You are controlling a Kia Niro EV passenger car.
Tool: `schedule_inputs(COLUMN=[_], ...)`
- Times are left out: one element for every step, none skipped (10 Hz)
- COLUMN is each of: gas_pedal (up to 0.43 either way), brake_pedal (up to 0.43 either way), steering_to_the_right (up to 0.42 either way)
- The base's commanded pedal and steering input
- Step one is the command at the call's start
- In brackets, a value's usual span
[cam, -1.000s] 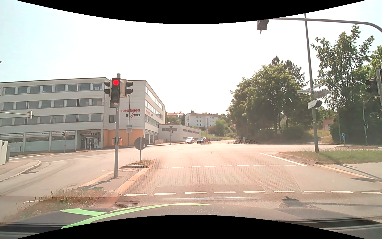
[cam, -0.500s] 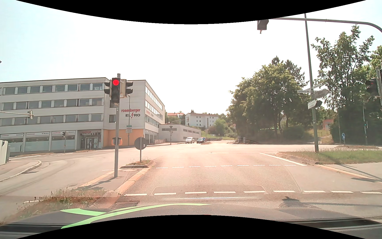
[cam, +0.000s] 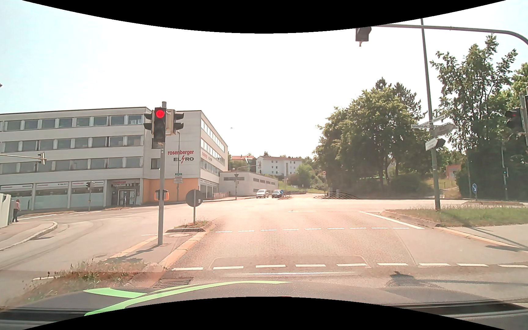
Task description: Follow the waypoints while adhering to traffic rules and regulations
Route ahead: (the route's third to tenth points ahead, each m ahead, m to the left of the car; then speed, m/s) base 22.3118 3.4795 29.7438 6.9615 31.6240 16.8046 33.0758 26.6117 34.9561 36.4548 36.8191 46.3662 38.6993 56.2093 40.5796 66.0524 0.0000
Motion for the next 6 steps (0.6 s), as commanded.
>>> schedule_inputs(gas_pedal=[0.000, 0.000, 0.000, 0.000, 0.000, 0.000], brake_pedal=[0.372, 0.372, 0.372, 0.372, 0.372, 0.372], steering_to_the_right=[-0.008, -0.008, -0.008, -0.008, -0.008, -0.008])
